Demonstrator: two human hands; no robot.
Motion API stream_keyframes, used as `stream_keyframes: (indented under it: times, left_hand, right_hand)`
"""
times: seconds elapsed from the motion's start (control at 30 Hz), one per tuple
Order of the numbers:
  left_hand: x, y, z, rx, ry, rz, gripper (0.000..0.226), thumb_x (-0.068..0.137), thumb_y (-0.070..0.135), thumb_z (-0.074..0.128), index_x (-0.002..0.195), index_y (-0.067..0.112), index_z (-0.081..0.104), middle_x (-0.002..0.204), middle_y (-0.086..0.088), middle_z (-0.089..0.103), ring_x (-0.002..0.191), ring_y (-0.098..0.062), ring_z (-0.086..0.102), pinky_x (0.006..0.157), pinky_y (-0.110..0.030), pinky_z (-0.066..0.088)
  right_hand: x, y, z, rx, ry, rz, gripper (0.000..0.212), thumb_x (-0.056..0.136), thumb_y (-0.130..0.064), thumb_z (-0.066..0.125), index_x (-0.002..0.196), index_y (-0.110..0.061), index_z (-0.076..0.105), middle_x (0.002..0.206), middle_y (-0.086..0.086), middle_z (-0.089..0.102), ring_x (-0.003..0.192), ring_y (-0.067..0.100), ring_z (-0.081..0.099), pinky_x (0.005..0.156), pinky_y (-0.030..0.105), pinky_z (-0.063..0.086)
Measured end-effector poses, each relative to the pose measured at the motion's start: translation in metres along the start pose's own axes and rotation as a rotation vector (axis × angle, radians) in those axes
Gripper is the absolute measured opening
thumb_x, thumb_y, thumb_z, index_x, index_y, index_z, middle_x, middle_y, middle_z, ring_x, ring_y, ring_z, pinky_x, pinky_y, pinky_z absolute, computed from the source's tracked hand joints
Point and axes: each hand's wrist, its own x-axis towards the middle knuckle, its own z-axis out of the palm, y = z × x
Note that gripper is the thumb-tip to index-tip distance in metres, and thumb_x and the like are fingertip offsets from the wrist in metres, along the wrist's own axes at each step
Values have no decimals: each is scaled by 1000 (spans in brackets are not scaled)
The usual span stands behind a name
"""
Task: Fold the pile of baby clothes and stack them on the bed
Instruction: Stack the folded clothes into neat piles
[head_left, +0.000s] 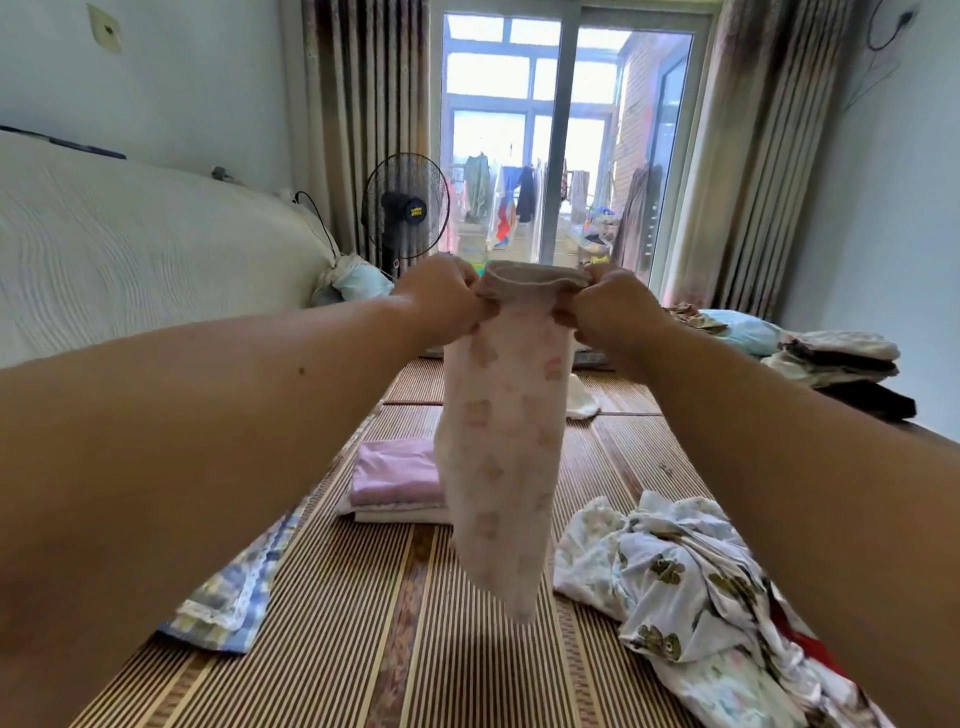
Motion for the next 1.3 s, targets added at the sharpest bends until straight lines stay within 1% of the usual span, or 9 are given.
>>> stream_keyframes:
  times: [0.27,0.47,0.63,0.77,0.9,1.0,1.07,1.2,1.3]
  left_hand:
    - [-42,-26,14,122,-88,102,21,80,27,72,83,7,68,79,-7,70,77,-25,66,76,-39,55]
    - [-164,-71,58,152,-590,-54,11,84,30,69,78,21,65,69,8,62,62,-10,57,55,-20,44]
    - [-253,-100,94,169,-968,-107,14,87,38,62,78,32,56,77,16,59,76,-8,59,66,-22,46]
    - [-272,-108,95,125,-1116,-161,13,89,41,59,98,32,60,101,11,66,96,-11,63,90,-33,51]
    - [-256,-113,96,-58,-1023,-320,26,94,40,55,107,19,61,104,-2,68,86,-16,69,81,-35,57]
    - [-236,-117,104,-173,-711,-445,31,94,40,54,116,18,55,104,-2,68,83,-11,68,66,-21,56]
    - [-233,-127,112,-80,-586,-427,51,89,39,61,134,24,43,126,-2,59,94,-12,65,76,-25,58]
    - [-250,-140,125,141,-745,-177,82,78,50,69,146,45,24,156,18,17,138,-12,31,114,-42,30]
    - [-260,-145,125,355,-931,-19,80,82,51,64,148,43,19,157,23,2,145,-5,3,118,-36,8]
  right_hand:
    - [-60,25,-12,-40,-219,-2,16,80,-3,61,88,-16,61,84,14,64,80,27,60,71,39,48]
    - [-192,86,-4,-173,-580,213,14,86,-8,62,83,-21,57,73,1,55,59,9,47,51,22,39]
    - [-271,135,11,-229,-837,513,15,77,-13,67,87,-25,66,87,2,71,79,16,67,75,34,58]
    - [-285,137,15,-106,-934,596,14,86,-1,56,90,-14,59,78,1,63,60,8,66,52,19,47]
    - [-263,138,28,3,-816,614,21,89,-1,51,104,-14,58,77,2,66,61,14,66,47,21,42]
    - [-242,149,44,77,-505,631,34,88,-6,57,120,-16,52,94,9,69,72,16,64,53,23,46]
    - [-241,160,53,-111,-372,506,46,88,-21,65,130,-23,47,114,4,63,91,16,63,71,27,54]
    - [-264,174,53,-487,-597,125,57,84,-39,68,136,-35,46,143,-16,43,125,5,45,106,24,36]
    - [-277,192,50,-620,-789,6,61,83,-49,65,139,-36,45,149,-20,35,137,3,32,115,26,21]
